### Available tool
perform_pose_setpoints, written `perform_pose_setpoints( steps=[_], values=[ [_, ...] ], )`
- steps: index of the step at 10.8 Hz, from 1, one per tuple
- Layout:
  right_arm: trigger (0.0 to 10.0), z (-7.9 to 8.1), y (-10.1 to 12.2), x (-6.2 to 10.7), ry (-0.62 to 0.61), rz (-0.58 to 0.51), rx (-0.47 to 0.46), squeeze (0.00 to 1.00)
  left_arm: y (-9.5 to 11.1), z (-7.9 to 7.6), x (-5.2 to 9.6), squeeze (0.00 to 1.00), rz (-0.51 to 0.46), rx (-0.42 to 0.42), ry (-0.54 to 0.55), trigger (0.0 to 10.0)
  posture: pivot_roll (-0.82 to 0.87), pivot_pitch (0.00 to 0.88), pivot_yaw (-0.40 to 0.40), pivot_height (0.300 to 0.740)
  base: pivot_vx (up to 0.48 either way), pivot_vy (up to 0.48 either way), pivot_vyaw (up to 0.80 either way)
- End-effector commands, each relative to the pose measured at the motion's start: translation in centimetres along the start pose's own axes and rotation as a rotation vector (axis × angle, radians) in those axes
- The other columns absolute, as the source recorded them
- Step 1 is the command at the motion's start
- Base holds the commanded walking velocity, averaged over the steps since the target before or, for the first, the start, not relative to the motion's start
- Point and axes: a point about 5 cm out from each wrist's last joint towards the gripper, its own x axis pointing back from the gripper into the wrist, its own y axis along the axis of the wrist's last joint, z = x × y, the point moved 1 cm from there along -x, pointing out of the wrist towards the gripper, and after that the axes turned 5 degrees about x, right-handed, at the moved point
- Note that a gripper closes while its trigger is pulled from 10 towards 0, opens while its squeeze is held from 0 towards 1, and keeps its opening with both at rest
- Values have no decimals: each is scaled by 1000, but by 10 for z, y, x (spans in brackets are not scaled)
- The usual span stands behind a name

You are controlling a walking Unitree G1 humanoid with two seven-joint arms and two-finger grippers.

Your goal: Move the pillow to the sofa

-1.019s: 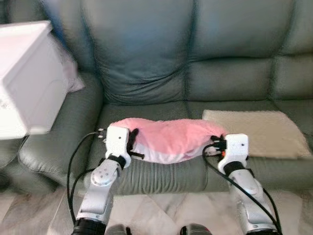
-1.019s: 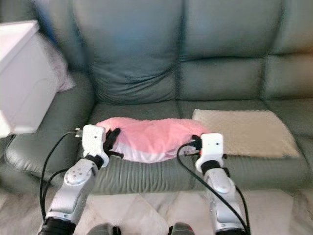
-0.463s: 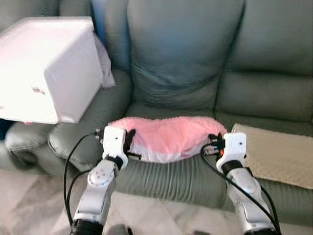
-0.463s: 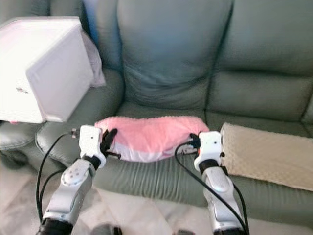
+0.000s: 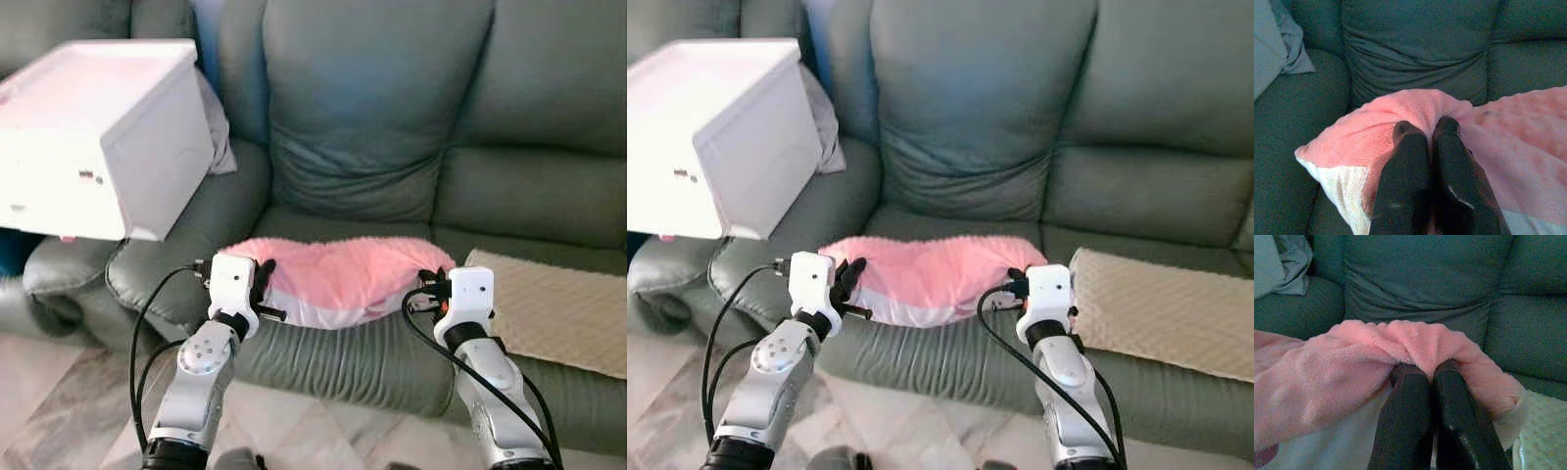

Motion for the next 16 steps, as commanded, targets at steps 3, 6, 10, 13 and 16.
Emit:
perform_pose_setpoints(
  steps=[3,6,10,13,16],
  values=[
    [10000,-1,7,-2,-19,-29,-5,0,6,-2,-1,0,-22,-1,-20,10000,-60,0,27,740,349,0,0],
    [10000,-1,8,-2,-19,-30,-3,0,6,-2,-1,0,-20,-4,-22,10000,-61,0,27,740,368,0,0],
    [10000,-1,7,-2,-25,-27,-4,0,7,-1,-1,0,-24,0,-12,10000,-58,0,27,740,178,0,0],
    [10000,3,3,0,-19,-16,-17,0,4,2,0,0,-13,-24,-7,10000,-54,0,35,740,0,0,0],
    [10000,10,-5,1,6,26,-55,0,3,15,-4,0,1,-67,15,10000,-51,0,43,740,0,0,0]
  ],
)
